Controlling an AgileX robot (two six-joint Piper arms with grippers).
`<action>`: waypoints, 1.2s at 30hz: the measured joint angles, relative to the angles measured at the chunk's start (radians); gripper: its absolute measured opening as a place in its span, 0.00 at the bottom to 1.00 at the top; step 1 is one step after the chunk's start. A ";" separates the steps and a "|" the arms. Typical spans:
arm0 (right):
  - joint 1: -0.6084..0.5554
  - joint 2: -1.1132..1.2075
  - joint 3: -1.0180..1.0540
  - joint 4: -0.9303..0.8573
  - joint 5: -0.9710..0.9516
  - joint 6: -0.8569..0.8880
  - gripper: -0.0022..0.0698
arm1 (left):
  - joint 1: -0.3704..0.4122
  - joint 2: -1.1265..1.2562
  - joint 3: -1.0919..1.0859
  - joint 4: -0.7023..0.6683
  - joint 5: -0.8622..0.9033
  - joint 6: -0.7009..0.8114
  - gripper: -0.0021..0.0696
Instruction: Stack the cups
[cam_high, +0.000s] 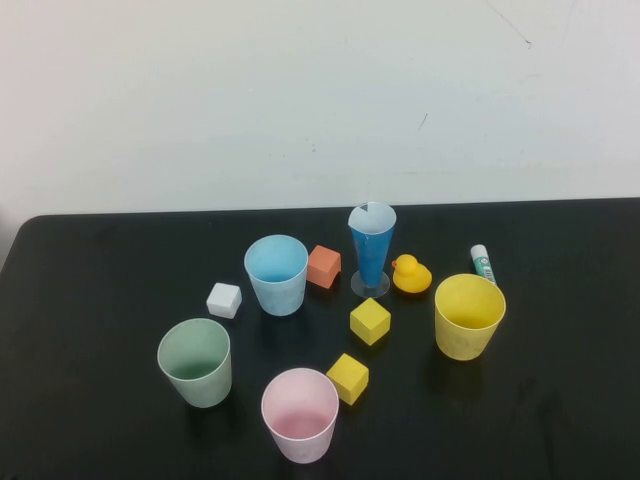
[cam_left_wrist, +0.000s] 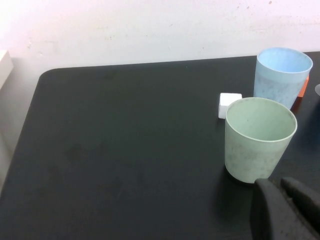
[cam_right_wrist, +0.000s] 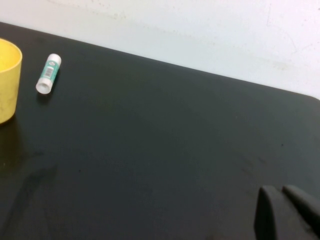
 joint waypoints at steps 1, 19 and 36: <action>0.000 0.000 0.000 0.000 0.000 0.000 0.03 | 0.000 0.000 0.000 0.000 0.000 0.000 0.03; 0.000 0.000 0.000 -0.025 0.000 0.000 0.03 | 0.000 0.000 0.000 0.000 0.000 0.002 0.03; 0.000 0.000 0.000 -0.029 0.000 0.000 0.03 | 0.000 0.000 0.000 0.000 0.000 0.002 0.03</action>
